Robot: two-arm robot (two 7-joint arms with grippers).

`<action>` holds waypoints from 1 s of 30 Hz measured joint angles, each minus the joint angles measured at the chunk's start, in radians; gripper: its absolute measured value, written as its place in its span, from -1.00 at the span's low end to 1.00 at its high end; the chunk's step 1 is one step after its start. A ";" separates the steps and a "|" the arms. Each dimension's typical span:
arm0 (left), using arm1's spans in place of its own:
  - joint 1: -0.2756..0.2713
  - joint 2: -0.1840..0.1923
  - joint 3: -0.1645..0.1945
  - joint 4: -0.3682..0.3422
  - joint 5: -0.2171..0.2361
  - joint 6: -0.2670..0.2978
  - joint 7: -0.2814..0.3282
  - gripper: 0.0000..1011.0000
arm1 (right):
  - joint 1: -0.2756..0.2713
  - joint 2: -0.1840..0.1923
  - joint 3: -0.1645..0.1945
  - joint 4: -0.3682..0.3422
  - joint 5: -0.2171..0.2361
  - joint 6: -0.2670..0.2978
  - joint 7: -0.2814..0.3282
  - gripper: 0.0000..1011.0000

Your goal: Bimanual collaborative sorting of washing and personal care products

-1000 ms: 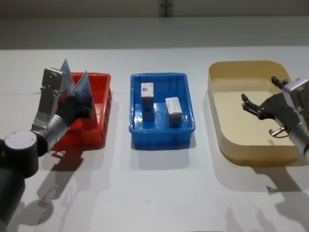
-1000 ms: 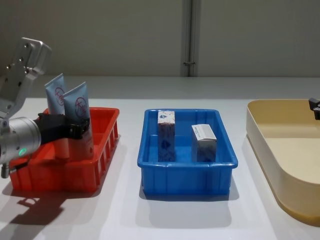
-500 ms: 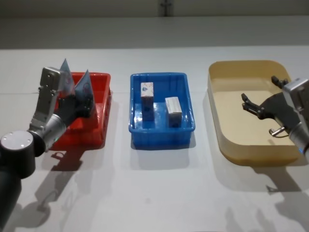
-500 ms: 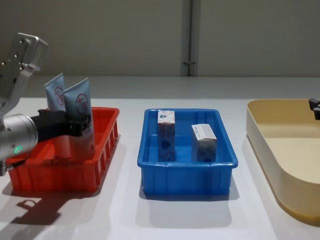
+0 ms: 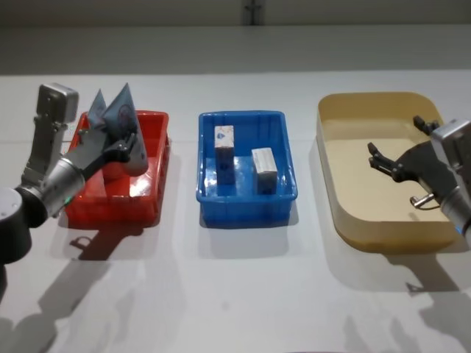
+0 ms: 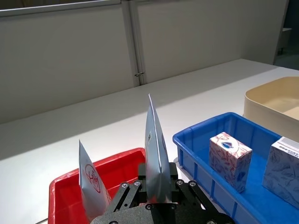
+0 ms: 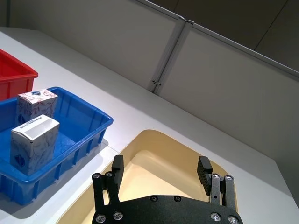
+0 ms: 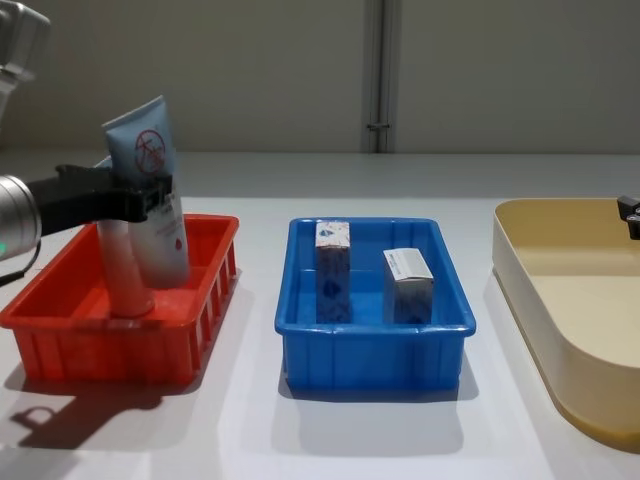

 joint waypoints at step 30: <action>0.193 0.196 -0.067 -0.301 -0.157 0.041 -0.095 -0.50 | 0.000 0.000 0.000 0.000 0.000 0.000 0.000 0.98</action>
